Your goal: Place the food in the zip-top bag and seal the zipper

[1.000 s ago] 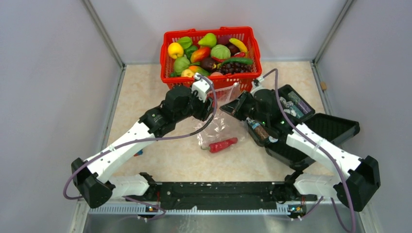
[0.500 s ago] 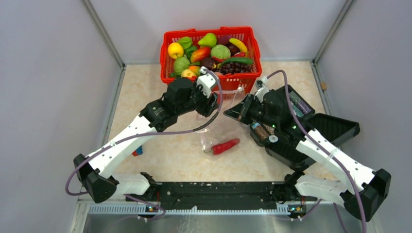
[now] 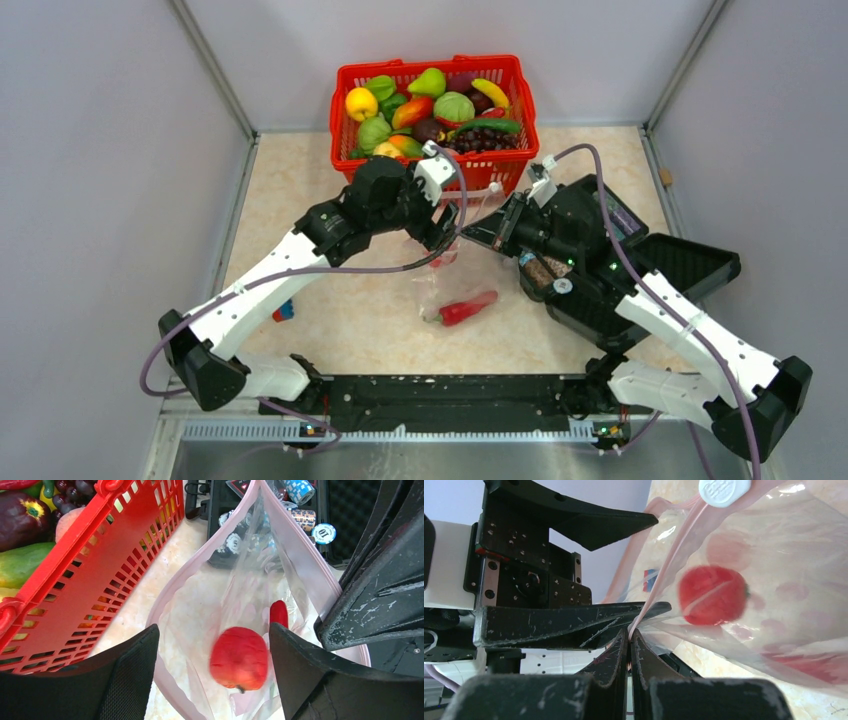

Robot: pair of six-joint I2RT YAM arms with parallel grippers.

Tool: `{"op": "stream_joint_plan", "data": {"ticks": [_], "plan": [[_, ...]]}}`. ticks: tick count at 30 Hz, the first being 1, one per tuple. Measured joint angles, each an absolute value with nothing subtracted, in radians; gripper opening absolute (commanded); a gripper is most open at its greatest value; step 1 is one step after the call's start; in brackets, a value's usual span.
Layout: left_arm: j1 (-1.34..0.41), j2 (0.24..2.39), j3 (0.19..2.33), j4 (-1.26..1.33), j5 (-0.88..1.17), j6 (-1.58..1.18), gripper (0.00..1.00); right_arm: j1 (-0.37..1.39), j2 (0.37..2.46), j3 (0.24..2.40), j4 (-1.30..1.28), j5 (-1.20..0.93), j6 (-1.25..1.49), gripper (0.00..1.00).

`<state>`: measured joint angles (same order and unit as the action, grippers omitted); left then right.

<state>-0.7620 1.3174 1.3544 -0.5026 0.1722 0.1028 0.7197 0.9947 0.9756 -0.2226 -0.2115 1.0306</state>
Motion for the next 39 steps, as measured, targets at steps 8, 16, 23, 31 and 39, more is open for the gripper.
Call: {"op": "stream_joint_plan", "data": {"ticks": [8,16,23,31,39], "plan": [[-0.762,1.283,1.354,-0.498,0.190,0.099,0.87,0.720,0.995,0.976,-0.224,-0.192,1.049,0.00],[-0.762,1.204,1.336,-0.451,0.202,0.089,0.91,0.720,0.995,0.975,-0.224,-0.166,1.054,0.00],[-0.762,1.156,1.297,-0.410,0.182,0.073,0.97,0.720,0.995,0.957,-0.214,-0.158,1.068,0.00],[-0.753,1.114,1.261,-0.371,0.103,0.051,0.99,0.720,0.994,0.942,-0.208,-0.158,1.075,0.00],[-0.611,1.119,1.267,-0.329,0.050,-0.004,0.99,0.720,0.993,0.940,-0.208,-0.155,1.075,0.00]]}}
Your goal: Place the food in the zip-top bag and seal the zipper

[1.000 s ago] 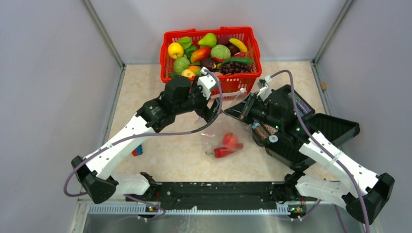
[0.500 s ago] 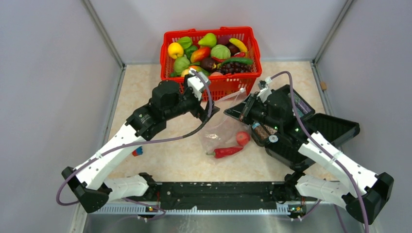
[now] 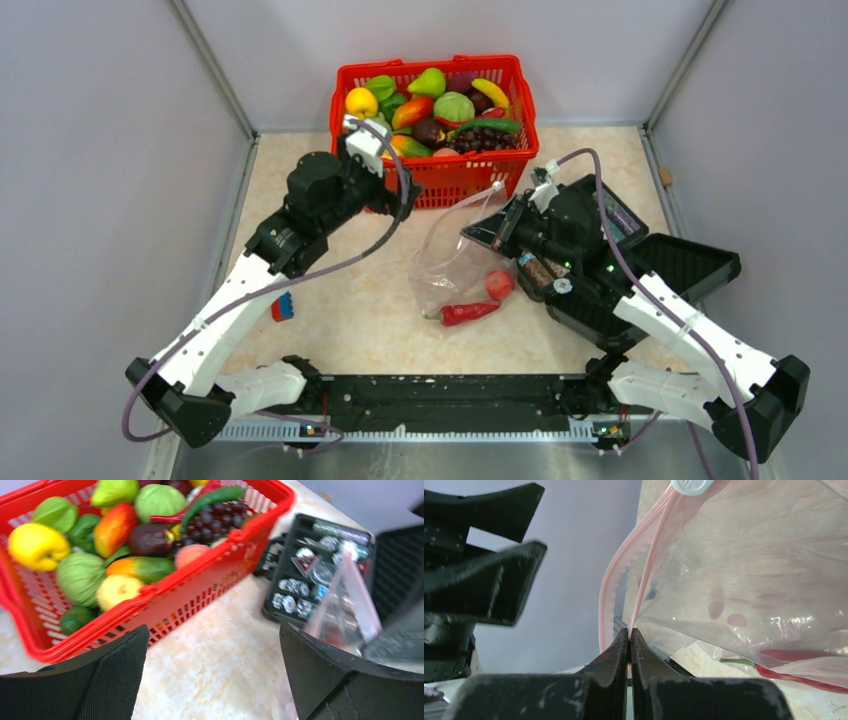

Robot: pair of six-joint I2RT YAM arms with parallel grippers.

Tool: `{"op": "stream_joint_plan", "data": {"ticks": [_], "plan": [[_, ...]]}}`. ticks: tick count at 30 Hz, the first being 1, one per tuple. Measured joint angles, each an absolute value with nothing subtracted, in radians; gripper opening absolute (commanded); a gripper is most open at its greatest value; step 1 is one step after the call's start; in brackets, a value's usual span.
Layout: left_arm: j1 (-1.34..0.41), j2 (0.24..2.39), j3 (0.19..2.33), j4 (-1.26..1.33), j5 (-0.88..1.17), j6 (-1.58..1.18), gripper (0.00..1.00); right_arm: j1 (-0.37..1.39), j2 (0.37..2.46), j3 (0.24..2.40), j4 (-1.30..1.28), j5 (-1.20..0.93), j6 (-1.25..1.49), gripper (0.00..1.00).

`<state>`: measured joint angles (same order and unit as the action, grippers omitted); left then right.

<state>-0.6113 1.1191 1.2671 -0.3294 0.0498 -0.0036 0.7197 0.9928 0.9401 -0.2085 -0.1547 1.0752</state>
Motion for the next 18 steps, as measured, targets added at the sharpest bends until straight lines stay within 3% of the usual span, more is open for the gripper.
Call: {"op": "stream_joint_plan", "data": {"ticks": [5,18], "plan": [[-0.487,1.182,1.327,-0.298,0.038,-0.081,0.99,0.720,0.983,0.929,-0.212,-0.154,1.075,0.00],[-0.407,1.498,1.605,-0.290,0.171,-0.083,0.99,0.720,0.861,0.900,-0.326,-0.079,1.076,0.00]]}}
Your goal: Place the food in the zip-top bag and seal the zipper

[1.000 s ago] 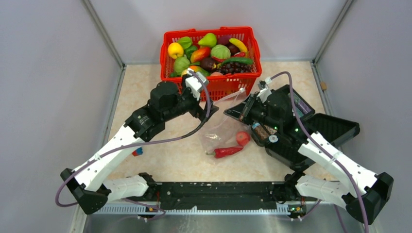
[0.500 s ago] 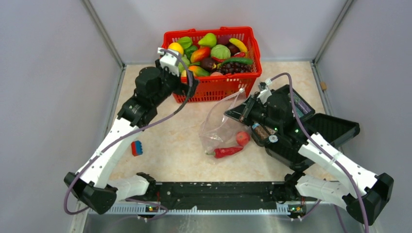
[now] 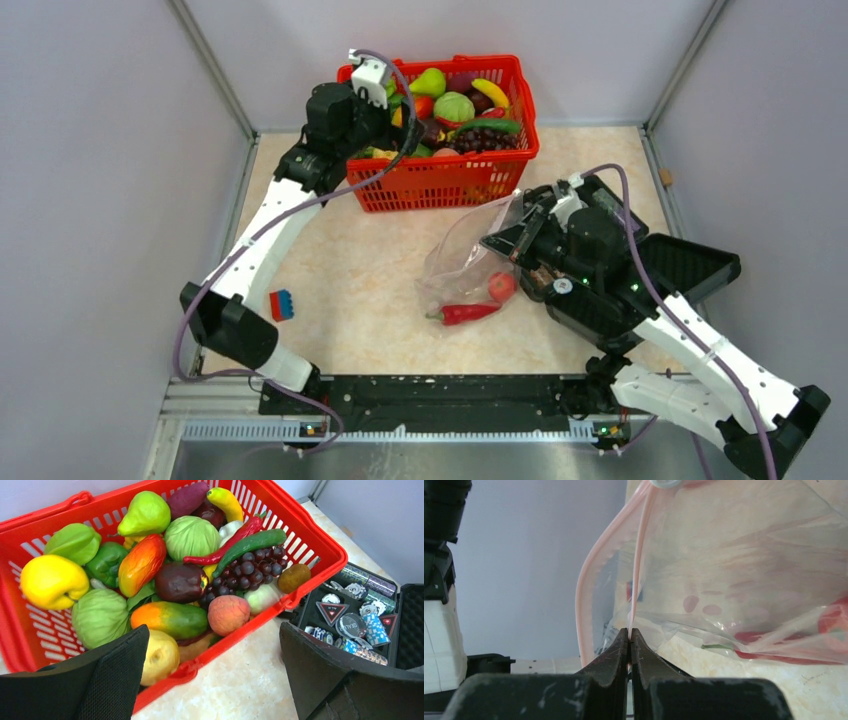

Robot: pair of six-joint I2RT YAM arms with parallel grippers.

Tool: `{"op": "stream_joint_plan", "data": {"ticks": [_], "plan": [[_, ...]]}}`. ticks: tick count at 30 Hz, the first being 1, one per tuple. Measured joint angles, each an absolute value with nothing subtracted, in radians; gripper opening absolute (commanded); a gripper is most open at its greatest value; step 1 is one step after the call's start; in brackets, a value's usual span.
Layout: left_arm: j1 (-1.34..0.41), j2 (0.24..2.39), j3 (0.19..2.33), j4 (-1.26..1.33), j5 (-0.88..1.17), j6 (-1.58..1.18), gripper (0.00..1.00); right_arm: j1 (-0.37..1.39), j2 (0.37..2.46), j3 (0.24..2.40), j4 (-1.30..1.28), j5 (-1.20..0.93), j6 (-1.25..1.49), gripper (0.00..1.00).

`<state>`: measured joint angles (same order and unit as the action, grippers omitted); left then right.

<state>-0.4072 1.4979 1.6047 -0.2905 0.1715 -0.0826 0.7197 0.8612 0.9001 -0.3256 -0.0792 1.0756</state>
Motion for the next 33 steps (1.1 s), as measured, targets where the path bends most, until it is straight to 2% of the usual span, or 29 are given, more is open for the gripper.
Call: {"op": "stream_joint_plan", "data": {"ticks": [9,24,33], "plan": [[-0.364,1.695,1.785,-0.290,0.207,-0.077,0.99,0.720,0.832,0.890,-0.363,-0.052,1.079,0.00],[-0.209,1.905,1.898,-0.262,0.059,0.005,0.99,0.720,0.895,0.890,-0.326,-0.078,1.078,0.00],[-0.159,2.011,1.919,-0.197,0.184,0.118,0.99,0.720,0.912,0.890,-0.318,-0.086,1.077,0.00]]}}
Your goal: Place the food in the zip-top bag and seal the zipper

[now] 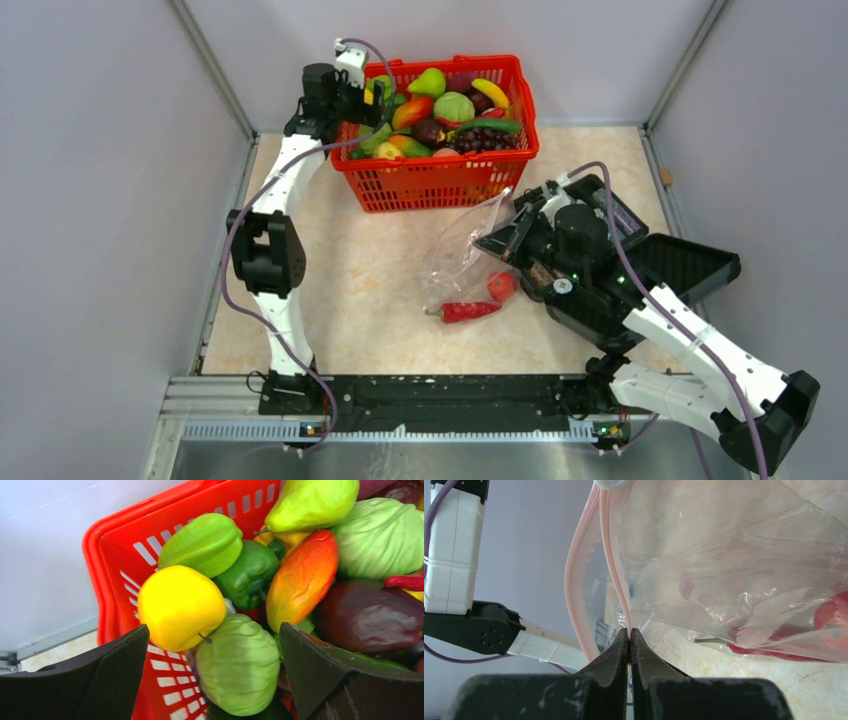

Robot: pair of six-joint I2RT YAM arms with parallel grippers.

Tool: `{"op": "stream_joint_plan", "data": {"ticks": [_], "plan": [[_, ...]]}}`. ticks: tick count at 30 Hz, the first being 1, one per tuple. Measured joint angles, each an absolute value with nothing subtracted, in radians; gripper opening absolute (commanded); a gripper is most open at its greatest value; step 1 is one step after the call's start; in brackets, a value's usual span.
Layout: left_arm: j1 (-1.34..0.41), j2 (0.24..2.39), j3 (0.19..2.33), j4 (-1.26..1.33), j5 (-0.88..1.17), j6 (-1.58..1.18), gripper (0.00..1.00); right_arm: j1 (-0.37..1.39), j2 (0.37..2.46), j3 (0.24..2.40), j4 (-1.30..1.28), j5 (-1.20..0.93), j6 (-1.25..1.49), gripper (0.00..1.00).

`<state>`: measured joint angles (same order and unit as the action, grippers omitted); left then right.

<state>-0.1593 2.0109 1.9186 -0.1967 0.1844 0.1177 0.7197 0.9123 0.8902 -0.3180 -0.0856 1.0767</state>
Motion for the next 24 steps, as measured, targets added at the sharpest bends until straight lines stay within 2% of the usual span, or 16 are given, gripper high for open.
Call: {"op": "stream_joint_plan", "data": {"ticks": [5,15,24], "plan": [[-0.125,2.049,1.979,-0.195,0.251,0.199,0.99,0.720,0.912,0.890,-0.316,-0.089,1.076,0.00],[-0.128,2.179,2.177,-0.204,0.254,0.301,0.99,0.720,0.932,0.890,-0.308,-0.099,1.076,0.00],[-0.131,2.228,2.189,-0.298,0.198,0.392,0.99,0.720,0.945,0.890,-0.291,-0.104,1.076,0.00]]}}
